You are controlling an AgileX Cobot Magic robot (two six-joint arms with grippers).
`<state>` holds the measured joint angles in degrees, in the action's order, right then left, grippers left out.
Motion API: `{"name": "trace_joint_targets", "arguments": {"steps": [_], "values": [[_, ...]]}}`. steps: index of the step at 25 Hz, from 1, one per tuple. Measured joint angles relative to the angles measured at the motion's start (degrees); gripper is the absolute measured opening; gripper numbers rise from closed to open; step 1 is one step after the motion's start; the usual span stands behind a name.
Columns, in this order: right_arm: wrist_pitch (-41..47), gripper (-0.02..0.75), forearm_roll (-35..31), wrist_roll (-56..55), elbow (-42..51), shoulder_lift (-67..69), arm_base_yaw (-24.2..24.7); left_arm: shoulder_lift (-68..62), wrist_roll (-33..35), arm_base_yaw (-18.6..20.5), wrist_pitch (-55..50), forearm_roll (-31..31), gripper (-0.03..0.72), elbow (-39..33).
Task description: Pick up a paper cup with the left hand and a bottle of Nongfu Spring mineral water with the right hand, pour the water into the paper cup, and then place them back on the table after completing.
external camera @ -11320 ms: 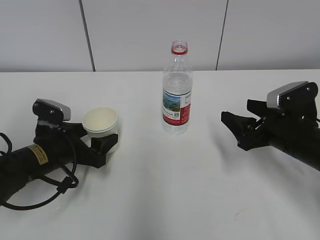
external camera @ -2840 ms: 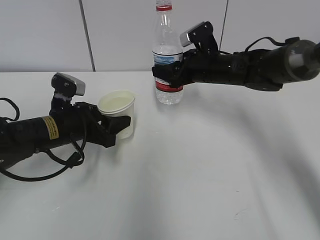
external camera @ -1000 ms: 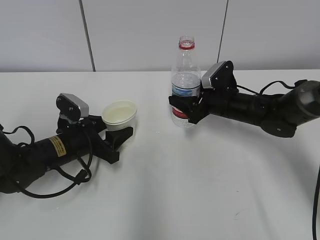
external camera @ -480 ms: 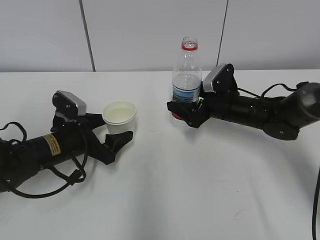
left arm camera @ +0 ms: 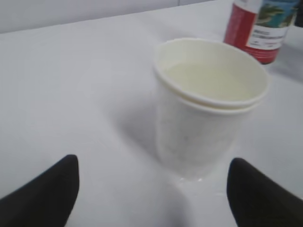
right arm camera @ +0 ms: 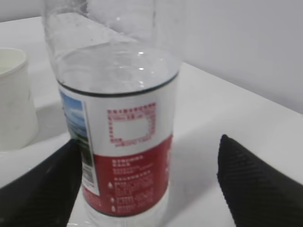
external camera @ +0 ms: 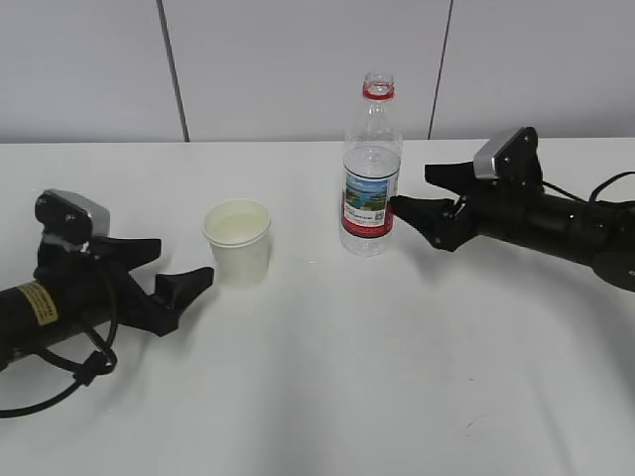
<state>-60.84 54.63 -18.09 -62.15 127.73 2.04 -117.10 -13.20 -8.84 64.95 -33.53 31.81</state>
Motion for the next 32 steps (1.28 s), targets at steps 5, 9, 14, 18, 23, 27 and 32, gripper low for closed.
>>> {"name": "trace_joint_targets", "arguments": {"steps": [5, 9, 14, 18, 23, 27, 32], "values": [[-0.31, 0.647, -3.19, 0.00, 0.20, -0.09, 4.50, 0.55, 2.15, 5.05, 0.00, 3.99, 0.581, -0.46], [-0.45, 0.631, -9.12, 0.09, 0.20, -0.09, 7.53, 0.55, 8.27, 7.60, 0.23, 11.00, 0.581, -0.46], [-0.45, 0.608, -18.65, 3.87, 0.20, -0.09, 9.58, 0.55, 10.67, 8.65, 0.52, 25.08, 0.581, -0.51], [-0.35, 0.595, -25.37, 8.81, 0.20, -0.09, 9.81, 0.55, 11.80, 8.71, 0.52, 28.51, 0.581, -0.51], [3.65, 0.594, -31.93, 18.87, 0.20, -0.12, 9.81, 0.61, 12.32, 8.71, 0.52, 30.41, 0.576, -0.45], [13.71, 0.594, -35.62, 20.57, -0.05, -2.18, 9.81, 2.35, 12.39, 8.71, -9.08, 30.83, 0.575, 2.40], [27.47, 0.593, -36.14, 19.48, -2.06, -7.05, 9.81, 8.26, 12.39, 8.77, -24.70, 30.97, 0.573, 7.32]]}}
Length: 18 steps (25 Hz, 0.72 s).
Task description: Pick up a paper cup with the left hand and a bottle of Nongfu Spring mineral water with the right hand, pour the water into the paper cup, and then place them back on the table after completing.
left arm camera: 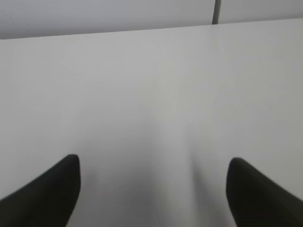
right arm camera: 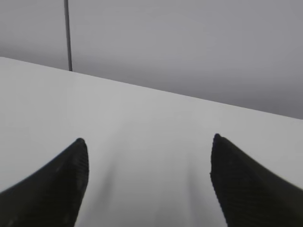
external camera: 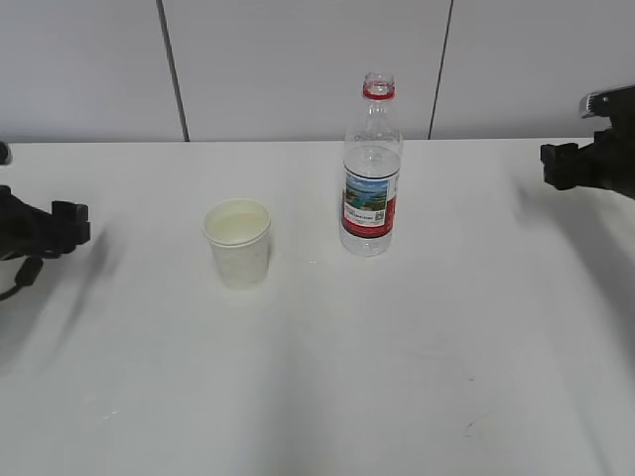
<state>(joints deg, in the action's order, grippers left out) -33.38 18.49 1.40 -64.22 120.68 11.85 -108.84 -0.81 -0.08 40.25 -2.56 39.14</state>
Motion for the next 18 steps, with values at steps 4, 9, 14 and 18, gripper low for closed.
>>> {"name": "trace_joint_targets", "arguments": {"steps": [4, 9, 14, 18], "values": [[15.00, 0.593, 0.00, -3.76, -2.62, -5.20, 0.00, 6.02, 0.02, 0.00, -17.03, 0.00, 0.572, 5.45], [32.30, 0.592, 0.56, -7.97, -5.05, -9.44, -0.63, 8.60, 0.02, 0.00, -41.84, 0.07, 0.563, 14.68], [49.95, 0.592, -0.78, -8.77, -9.52, -11.35, -2.02, 8.60, 0.02, 0.00, -64.64, 0.13, 0.558, 24.99], [63.47, 0.592, -7.36, -3.81, -15.36, -11.70, -3.25, 8.60, 0.02, 0.00, -76.72, 0.07, 0.552, 32.08]]}}
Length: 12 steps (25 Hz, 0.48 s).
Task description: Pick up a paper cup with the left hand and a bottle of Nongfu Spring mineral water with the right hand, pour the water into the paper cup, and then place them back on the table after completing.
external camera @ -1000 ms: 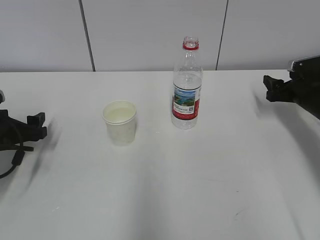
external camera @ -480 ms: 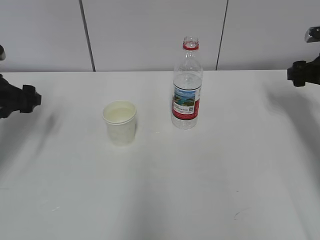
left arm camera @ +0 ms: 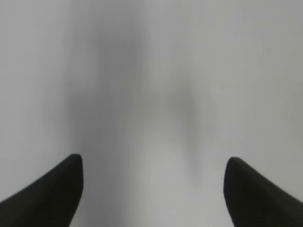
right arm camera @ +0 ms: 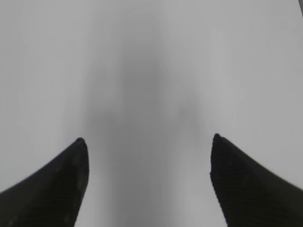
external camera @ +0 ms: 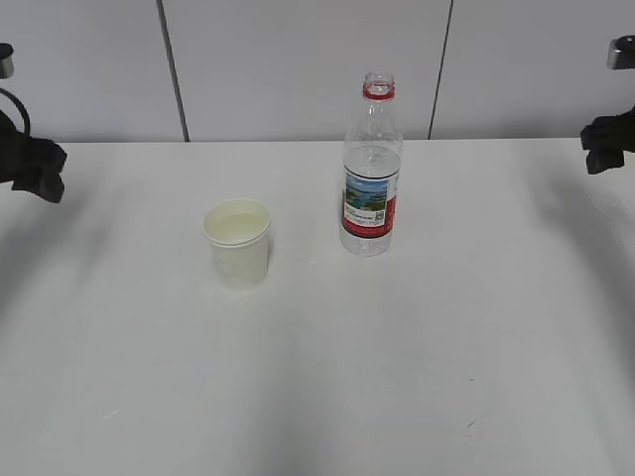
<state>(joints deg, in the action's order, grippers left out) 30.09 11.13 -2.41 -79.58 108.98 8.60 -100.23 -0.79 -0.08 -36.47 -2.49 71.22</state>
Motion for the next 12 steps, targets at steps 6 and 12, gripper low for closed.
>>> {"name": "trace_joint_targets", "arguments": {"steps": [6, 12], "values": [[18.17, 0.592, -13.42, 12.58, -10.31, 0.00, -0.34, 0.00, 2.18, 0.00, -12.00, -0.44, 0.552, 6.32], [34.56, 0.592, -15.22, 17.75, -17.75, 0.00, -0.42, 0.00, 5.67, 0.00, -21.97, 1.11, 0.552, 8.67]]}}
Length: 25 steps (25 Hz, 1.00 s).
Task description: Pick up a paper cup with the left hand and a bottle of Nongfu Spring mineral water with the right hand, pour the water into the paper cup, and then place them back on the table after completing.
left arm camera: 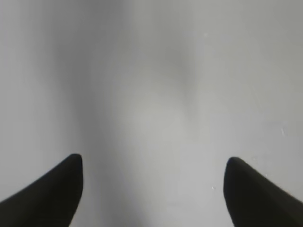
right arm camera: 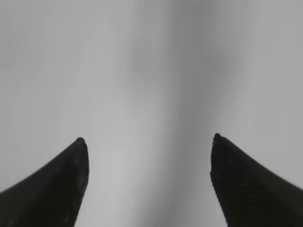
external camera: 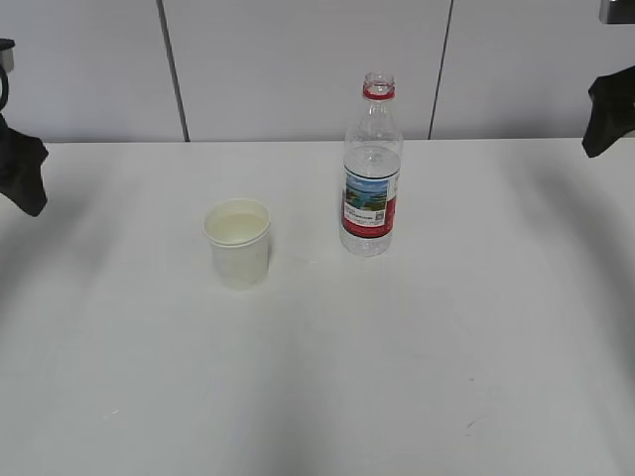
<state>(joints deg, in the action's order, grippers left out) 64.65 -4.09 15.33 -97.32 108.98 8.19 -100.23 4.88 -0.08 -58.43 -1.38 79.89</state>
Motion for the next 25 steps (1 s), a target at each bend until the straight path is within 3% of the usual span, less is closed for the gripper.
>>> {"name": "trace_joint_targets", "arguments": {"steps": [4, 15, 25], "values": [[5.07, 0.592, -0.25, 1.46, -1.22, 0.00, 0.00, 0.49, 1.01, 0.00, -2.58, 0.20, 0.552, 0.07], [5.50, 0.592, -3.86, 2.03, -0.29, -2.24, 0.00, 4.74, 2.30, 0.00, -7.70, 1.97, 0.542, -0.13], [5.63, 0.591, -3.85, 3.52, 14.23, -20.87, 0.00, 22.51, 2.59, 0.00, -6.55, 4.18, 0.531, -15.93]]}}
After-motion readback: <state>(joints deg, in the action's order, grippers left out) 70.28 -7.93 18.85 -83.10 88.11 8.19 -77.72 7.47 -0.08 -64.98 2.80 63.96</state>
